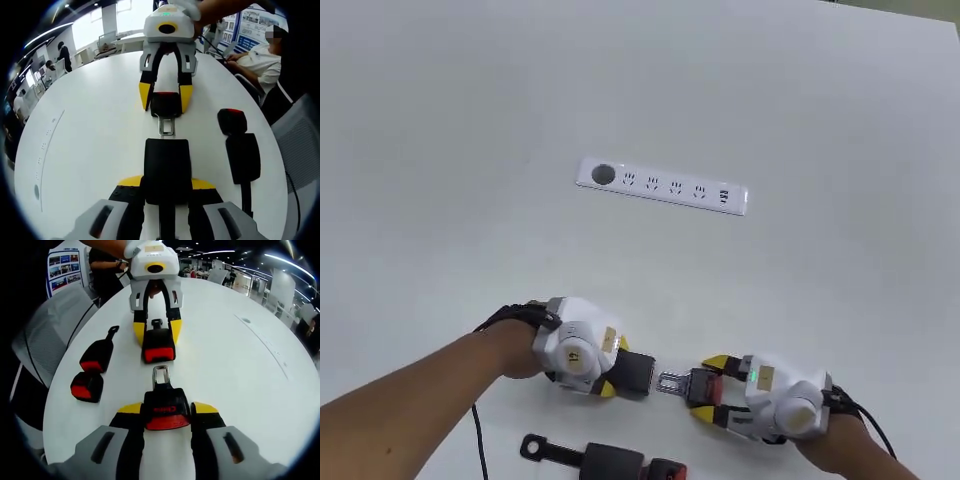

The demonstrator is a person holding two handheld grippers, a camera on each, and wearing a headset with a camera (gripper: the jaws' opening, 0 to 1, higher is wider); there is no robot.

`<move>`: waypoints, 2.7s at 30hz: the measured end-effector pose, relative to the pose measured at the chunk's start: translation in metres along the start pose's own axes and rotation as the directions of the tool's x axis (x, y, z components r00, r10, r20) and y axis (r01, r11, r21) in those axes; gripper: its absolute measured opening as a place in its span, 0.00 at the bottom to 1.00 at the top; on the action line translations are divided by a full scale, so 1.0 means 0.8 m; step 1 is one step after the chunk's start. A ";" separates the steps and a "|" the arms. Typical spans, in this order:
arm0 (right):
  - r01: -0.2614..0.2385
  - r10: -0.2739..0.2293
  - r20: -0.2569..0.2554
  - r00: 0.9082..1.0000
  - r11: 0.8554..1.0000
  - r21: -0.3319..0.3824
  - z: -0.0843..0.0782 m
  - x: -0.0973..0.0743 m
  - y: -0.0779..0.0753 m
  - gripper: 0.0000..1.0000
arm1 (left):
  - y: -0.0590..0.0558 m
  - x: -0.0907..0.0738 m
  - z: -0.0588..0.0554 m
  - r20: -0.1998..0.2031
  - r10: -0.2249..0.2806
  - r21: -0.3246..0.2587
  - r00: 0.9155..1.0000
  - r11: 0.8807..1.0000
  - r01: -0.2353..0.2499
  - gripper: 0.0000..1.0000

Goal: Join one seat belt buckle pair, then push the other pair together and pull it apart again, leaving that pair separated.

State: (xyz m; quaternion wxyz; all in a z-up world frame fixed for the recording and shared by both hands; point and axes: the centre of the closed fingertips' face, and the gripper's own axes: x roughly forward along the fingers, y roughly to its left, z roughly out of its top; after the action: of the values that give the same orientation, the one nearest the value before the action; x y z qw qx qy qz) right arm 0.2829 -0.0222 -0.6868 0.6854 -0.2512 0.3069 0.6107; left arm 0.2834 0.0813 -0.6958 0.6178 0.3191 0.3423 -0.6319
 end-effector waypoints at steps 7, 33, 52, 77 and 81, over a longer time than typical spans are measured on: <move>0.006 -0.006 -0.002 1.000 1.000 0.004 -0.014 -0.015 -0.005 0.34 | 0.000 0.000 0.000 0.002 0.001 -0.003 1.000 1.000 -0.001 0.33; 0.032 -0.031 -0.032 0.999 0.999 0.019 -0.068 -0.060 -0.012 0.34 | -0.002 -0.003 0.006 0.011 0.001 -0.006 1.000 1.000 -0.001 0.34; 0.071 -0.069 -0.043 0.997 0.996 0.051 -0.081 -0.067 -0.012 0.35 | -0.002 -0.005 0.006 -0.008 0.007 -0.006 1.000 1.000 -0.007 0.34; 0.413 -0.444 0.049 0.895 0.864 0.288 -0.035 -0.100 -0.043 0.68 | -0.004 -0.049 0.025 0.034 0.130 -0.234 0.991 0.965 -0.119 0.78; 0.468 -0.511 0.069 0.857 0.826 0.315 -0.015 -0.108 -0.033 0.74 | -0.005 -0.063 0.037 0.067 0.183 -0.284 0.981 0.946 -0.157 0.82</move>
State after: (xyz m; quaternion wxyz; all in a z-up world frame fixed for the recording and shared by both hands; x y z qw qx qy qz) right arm 0.3023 -0.0935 -0.6328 0.8693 -0.1729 0.2646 0.3801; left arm 0.2818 0.0856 -0.6374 0.7237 0.2279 0.3698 -0.5362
